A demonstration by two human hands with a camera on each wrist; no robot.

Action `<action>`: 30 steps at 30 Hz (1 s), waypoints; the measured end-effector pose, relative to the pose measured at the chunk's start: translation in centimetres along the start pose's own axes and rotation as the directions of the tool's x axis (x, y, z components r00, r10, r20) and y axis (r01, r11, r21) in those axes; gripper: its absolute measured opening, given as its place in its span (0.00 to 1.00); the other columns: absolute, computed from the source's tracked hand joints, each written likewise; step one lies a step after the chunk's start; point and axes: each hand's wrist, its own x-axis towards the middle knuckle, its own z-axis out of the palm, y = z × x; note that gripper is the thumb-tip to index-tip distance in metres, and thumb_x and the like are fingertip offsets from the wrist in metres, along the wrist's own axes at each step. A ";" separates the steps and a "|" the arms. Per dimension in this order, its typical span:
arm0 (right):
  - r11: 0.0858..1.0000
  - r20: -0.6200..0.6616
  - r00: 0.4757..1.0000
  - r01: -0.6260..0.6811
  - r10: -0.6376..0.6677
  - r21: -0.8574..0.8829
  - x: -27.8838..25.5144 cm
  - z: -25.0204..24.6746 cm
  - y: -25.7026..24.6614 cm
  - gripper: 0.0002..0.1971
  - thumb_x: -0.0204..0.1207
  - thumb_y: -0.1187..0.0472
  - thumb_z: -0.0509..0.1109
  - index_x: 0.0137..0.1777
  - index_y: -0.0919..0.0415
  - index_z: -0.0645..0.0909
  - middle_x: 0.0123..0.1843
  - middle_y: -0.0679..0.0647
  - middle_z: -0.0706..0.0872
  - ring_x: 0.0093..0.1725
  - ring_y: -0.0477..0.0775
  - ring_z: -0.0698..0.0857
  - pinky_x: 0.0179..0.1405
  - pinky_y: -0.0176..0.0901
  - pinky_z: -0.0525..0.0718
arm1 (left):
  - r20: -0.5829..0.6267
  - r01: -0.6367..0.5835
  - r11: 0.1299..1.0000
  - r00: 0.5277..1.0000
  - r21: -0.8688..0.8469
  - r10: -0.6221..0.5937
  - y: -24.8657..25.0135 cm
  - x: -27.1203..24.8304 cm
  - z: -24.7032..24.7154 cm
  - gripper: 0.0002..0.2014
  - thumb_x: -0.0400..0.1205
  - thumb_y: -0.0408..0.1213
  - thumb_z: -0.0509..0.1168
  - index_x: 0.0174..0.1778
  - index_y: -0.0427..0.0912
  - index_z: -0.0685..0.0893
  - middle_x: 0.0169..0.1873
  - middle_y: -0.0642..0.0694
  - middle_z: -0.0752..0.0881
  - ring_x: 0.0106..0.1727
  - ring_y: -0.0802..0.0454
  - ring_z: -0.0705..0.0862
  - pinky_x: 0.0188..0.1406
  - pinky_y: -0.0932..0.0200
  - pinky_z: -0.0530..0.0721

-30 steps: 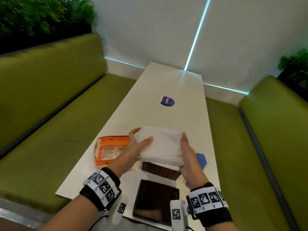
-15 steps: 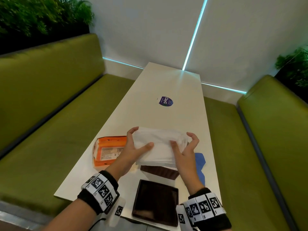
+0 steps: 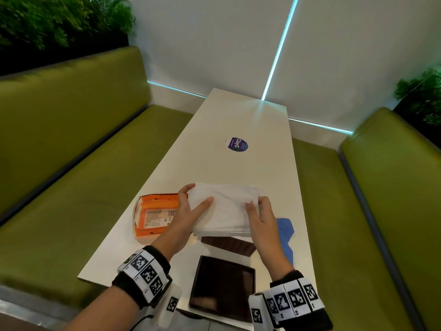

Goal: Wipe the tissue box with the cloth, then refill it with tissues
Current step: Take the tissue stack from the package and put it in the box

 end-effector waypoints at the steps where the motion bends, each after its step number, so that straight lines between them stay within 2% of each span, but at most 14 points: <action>1: 1.000 0.004 1.000 -0.010 0.010 0.012 0.0 0.0 0.0 0.07 0.86 0.57 0.60 0.46 0.56 0.69 0.37 0.46 0.75 0.32 0.36 0.74 0.30 0.23 0.73 | 0.003 0.003 1.000 1.000 -0.019 -0.003 -0.1 0.1 0.0 0.27 0.80 0.44 0.71 0.69 0.67 0.65 0.65 0.50 0.77 0.62 0.45 0.83 0.40 0.54 0.88; 4: 0.999 0.010 0.999 -0.045 0.045 0.021 -0.1 0.0 0.1 0.06 0.86 0.60 0.58 0.47 0.59 0.69 0.37 0.46 0.74 0.34 0.40 0.74 0.28 0.23 0.73 | -0.004 0.018 1.000 1.000 -0.024 -0.018 -0.3 0.1 0.1 0.25 0.81 0.43 0.70 0.68 0.66 0.66 0.65 0.50 0.78 0.59 0.47 0.84 0.40 0.55 0.88; 7: 0.997 -0.017 0.997 -0.074 0.074 -0.015 0.0 0.1 0.0 0.05 0.86 0.58 0.59 0.53 0.58 0.67 0.40 0.46 0.75 0.38 0.44 0.76 0.30 0.23 0.75 | -0.056 0.015 0.999 0.998 0.046 -0.013 -0.5 0.3 0.4 0.26 0.80 0.44 0.71 0.68 0.64 0.65 0.66 0.46 0.77 0.61 0.45 0.84 0.42 0.54 0.88; 10: 0.987 -0.064 0.986 -0.154 0.157 0.042 0.1 0.1 -0.6 0.19 0.82 0.50 0.65 0.63 0.53 0.60 0.45 0.47 0.77 0.42 0.42 0.79 0.38 0.32 0.80 | -0.059 -0.039 0.991 0.997 0.127 0.047 -0.1 0.1 1.0 0.26 0.81 0.45 0.70 0.69 0.62 0.64 0.65 0.45 0.78 0.57 0.46 0.85 0.36 0.61 0.87; 12: 0.963 -0.089 0.964 -0.239 0.251 0.124 0.5 0.0 -1.0 0.30 0.75 0.43 0.71 0.67 0.50 0.56 0.47 0.47 0.76 0.47 0.47 0.81 0.49 0.44 0.85 | -0.022 -0.097 0.983 0.995 0.159 0.102 0.6 0.0 1.6 0.25 0.82 0.43 0.69 0.69 0.60 0.63 0.62 0.45 0.80 0.52 0.50 0.87 0.33 0.66 0.86; 14: 0.948 -0.132 0.950 -0.258 0.284 0.185 1.4 -0.4 -1.4 0.36 0.72 0.41 0.74 0.71 0.49 0.56 0.47 0.47 0.76 0.52 0.53 0.82 0.57 0.51 0.84 | 0.039 -0.149 0.981 0.989 0.127 0.146 1.5 0.2 2.2 0.24 0.83 0.41 0.68 0.68 0.59 0.63 0.59 0.44 0.84 0.49 0.52 0.89 0.36 0.64 0.88; 15: 0.950 -0.159 0.949 -0.239 0.273 0.202 1.8 -0.6 -1.7 0.36 0.73 0.42 0.73 0.72 0.51 0.56 0.47 0.46 0.75 0.51 0.52 0.82 0.55 0.49 0.84 | 0.072 -0.170 0.980 0.984 0.100 0.163 2.0 0.4 2.5 0.23 0.83 0.41 0.67 0.68 0.59 0.63 0.58 0.43 0.85 0.48 0.52 0.90 0.39 0.60 0.89; 18: 0.970 -0.235 0.956 -0.129 0.176 0.205 3.1 -1.3 -2.4 0.30 0.80 0.47 0.68 0.73 0.56 0.56 0.45 0.44 0.74 0.44 0.44 0.78 0.41 0.39 0.78 | 0.134 -0.229 0.966 0.968 0.119 0.213 3.4 1.1 3.4 0.20 0.85 0.45 0.63 0.65 0.61 0.60 0.55 0.40 0.87 0.47 0.48 0.89 0.49 0.46 0.90; 20: 0.983 -0.264 0.958 -0.068 0.112 0.169 3.6 -1.6 -2.4 0.24 0.84 0.51 0.62 0.71 0.57 0.56 0.44 0.45 0.73 0.41 0.41 0.76 0.36 0.36 0.76 | 0.158 -0.277 0.946 0.955 0.169 0.251 3.7 1.8 4.0 0.16 0.87 0.46 0.59 0.63 0.62 0.58 0.53 0.42 0.85 0.45 0.50 0.87 0.47 0.50 0.88; 22: 0.994 -0.263 0.962 -0.042 0.069 0.106 3.7 -2.0 -2.3 0.17 0.87 0.55 0.56 0.71 0.56 0.56 0.41 0.47 0.73 0.37 0.44 0.75 0.33 0.37 0.74 | 0.165 -0.311 0.919 0.947 0.244 0.276 3.2 2.5 4.3 0.12 0.88 0.45 0.55 0.60 0.61 0.57 0.49 0.43 0.82 0.42 0.50 0.84 0.43 0.55 0.83; 24: 0.999 -0.224 0.974 -0.028 0.036 0.038 3.6 -2.5 -2.0 0.14 0.87 0.57 0.53 0.70 0.52 0.56 0.38 0.50 0.73 0.33 0.48 0.74 0.32 0.41 0.74 | 0.164 -0.323 0.880 0.945 0.347 0.283 2.4 3.2 4.3 0.10 0.89 0.46 0.53 0.60 0.58 0.57 0.41 0.40 0.78 0.38 0.47 0.78 0.38 0.52 0.78; 26: 0.999 -0.131 0.991 -0.035 0.036 0.016 3.3 -3.0 -1.5 0.12 0.87 0.54 0.52 0.67 0.46 0.56 0.41 0.54 0.76 0.36 0.52 0.77 0.36 0.47 0.77 | 0.163 -0.314 0.842 0.949 0.438 0.269 1.6 3.5 4.1 0.09 0.89 0.45 0.52 0.62 0.53 0.57 0.34 0.41 0.73 0.32 0.49 0.73 0.31 0.59 0.74; 28: 0.999 0.009 0.999 -0.047 0.046 0.028 2.8 -3.5 -1.0 0.12 0.86 0.48 0.55 0.63 0.39 0.56 0.48 0.58 0.80 0.44 0.56 0.82 0.47 0.50 0.82 | 0.159 -0.292 0.810 0.956 0.509 0.245 1.3 3.7 4.0 0.09 0.90 0.42 0.50 0.64 0.47 0.59 0.29 0.47 0.69 0.26 0.53 0.68 0.22 0.71 0.68; 30: 0.998 0.182 0.983 -0.036 0.027 0.045 2.5 -4.0 -0.7 0.13 0.84 0.49 0.60 0.65 0.38 0.61 0.61 0.61 0.81 0.57 0.61 0.84 0.59 0.54 0.83 | 0.164 -0.275 0.802 0.961 0.531 0.221 1.1 4.0 3.9 0.06 0.90 0.38 0.50 0.62 0.45 0.66 0.28 0.50 0.69 0.26 0.55 0.67 0.20 0.70 0.66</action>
